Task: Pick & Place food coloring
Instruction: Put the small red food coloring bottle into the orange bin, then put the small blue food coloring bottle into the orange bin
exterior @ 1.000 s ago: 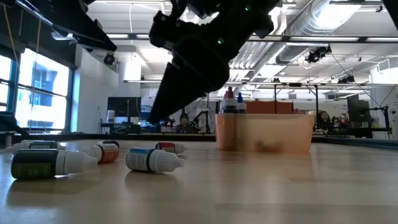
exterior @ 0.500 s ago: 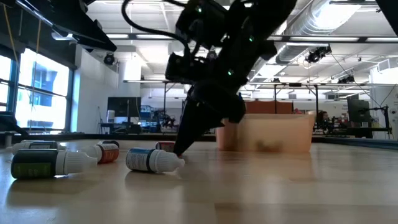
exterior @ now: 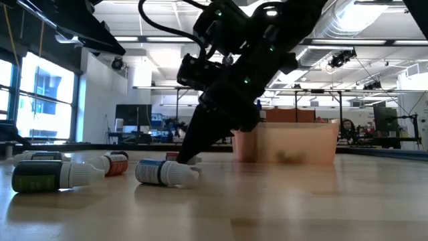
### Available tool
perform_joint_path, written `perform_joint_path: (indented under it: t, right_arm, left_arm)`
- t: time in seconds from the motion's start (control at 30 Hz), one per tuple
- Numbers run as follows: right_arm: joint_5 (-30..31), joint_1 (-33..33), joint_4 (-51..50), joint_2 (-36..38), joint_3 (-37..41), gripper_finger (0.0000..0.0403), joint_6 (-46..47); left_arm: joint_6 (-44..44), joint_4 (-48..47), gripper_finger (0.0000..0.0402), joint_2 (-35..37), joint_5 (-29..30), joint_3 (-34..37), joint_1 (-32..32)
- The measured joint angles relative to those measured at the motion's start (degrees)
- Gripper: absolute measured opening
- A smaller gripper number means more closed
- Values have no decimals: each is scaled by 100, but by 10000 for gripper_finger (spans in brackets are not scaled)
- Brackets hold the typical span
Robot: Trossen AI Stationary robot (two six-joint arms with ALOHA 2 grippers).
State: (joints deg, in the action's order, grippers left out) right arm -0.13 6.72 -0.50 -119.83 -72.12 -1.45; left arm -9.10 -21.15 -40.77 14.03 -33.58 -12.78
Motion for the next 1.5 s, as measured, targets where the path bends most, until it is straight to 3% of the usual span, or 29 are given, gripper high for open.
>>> perform_joint_path:
  t: [0.2,0.3,0.4,0.53,0.7,0.87,1.17,1.33,1.5]
  right_arm:
    - [18,34,-304,180,-309,63,145]
    - [404,98,-925,478,-646,70,143]
    - [1075,196,-2231,829,-1042,71,336]
    - [2192,323,-4321,1428,-1477,69,1528]
    - [2604,487,-5790,2033,-1185,73,2870]
    - [2605,461,-5563,2419,-161,74,3536]
    - [2560,-113,-4856,2490,1221,107,3601]
    - [2389,-359,-4837,2490,1232,137,3413]
    - [2164,-372,-4839,2490,608,157,3108]
  left_arm:
    - [0,-1,177,0,0,0,0]
    - [0,7,177,-2,1,0,0]
    - [-46,2,177,-2,-1,0,0]
    - [-262,-7,177,-2,-28,0,2]
    - [-346,-52,177,-2,-340,0,0]
    - [-323,-48,177,-2,-419,0,0]
    - [-555,-155,177,-84,-302,0,2]
    - [-1236,-726,177,-327,-131,0,0]
    - [-1790,-1457,177,-774,-211,6,2]
